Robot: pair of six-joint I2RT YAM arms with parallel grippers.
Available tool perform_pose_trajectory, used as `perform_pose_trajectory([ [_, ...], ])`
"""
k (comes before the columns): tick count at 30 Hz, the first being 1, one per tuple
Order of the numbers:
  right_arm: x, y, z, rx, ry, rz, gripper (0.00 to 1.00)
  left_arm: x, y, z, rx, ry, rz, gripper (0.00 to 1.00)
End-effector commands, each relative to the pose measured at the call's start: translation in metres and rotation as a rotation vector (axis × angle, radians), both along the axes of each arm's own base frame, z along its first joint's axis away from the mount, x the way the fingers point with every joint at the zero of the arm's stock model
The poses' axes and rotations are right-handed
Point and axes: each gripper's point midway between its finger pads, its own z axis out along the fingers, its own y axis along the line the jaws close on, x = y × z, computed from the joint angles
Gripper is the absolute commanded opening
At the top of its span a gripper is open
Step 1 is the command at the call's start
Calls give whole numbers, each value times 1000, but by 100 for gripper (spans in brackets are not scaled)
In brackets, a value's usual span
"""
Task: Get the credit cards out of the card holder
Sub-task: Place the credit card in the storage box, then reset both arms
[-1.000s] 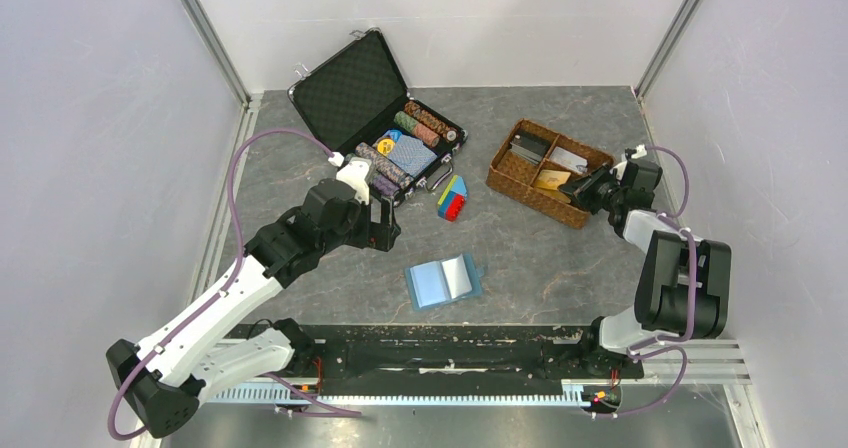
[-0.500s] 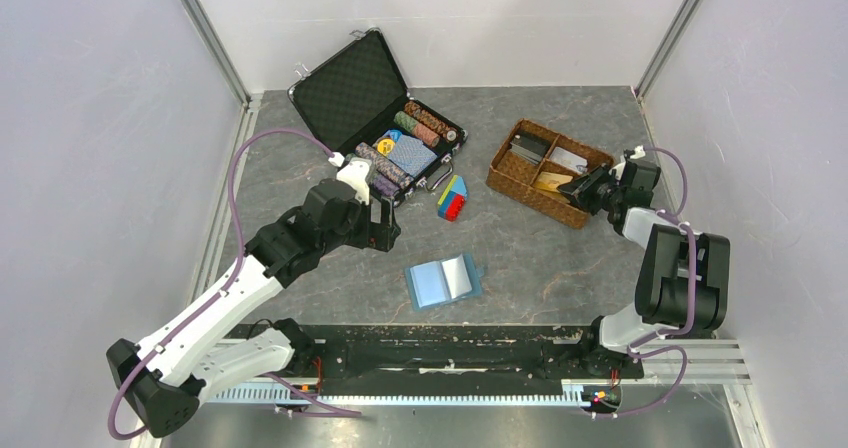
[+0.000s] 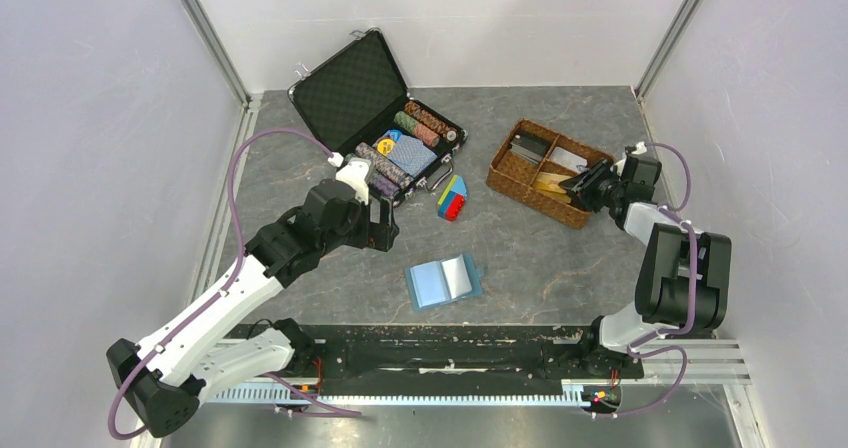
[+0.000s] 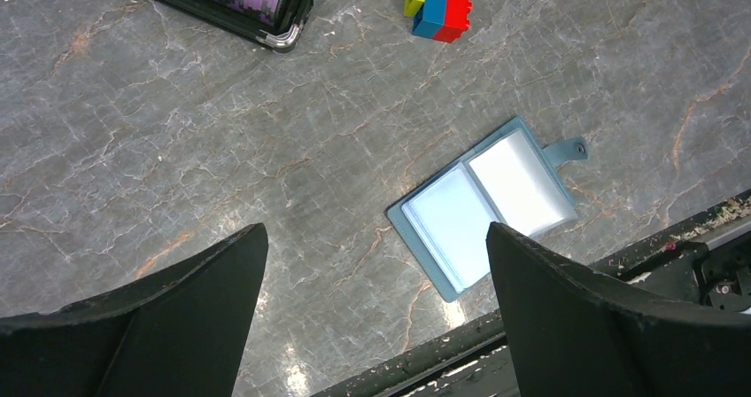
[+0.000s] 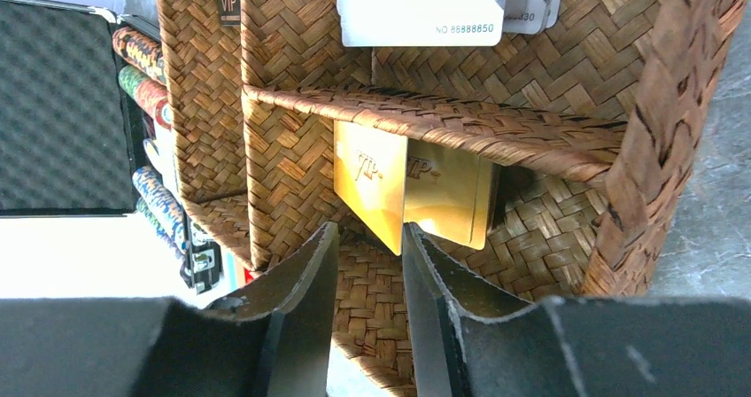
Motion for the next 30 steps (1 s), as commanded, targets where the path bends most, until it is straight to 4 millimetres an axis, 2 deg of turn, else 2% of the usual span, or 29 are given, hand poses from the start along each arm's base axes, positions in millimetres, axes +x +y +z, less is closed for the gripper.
perform_pose_trajectory([
  [1, 6, -9, 11, -59, -10, -8, 36, 6, 4, 5, 50, -50, -24, 100],
  [7, 7, -13, 23, -101, -9, -2, 39, 7, 5, 4, 51, -50, -19, 100],
  [18, -4, -20, 56, -220, -20, 26, 41, 9, 12, 3, 75, -56, 10, 100],
  [22, -11, -10, 82, -291, -90, 66, 44, 9, 12, 6, 63, -59, 12, 100],
  [26, -24, 12, 105, -394, -198, 159, 48, 8, 8, 10, 32, -63, 13, 100],
  [30, -43, 35, 113, -504, -275, 255, 57, 5, 2, 21, -32, -59, 14, 100],
])
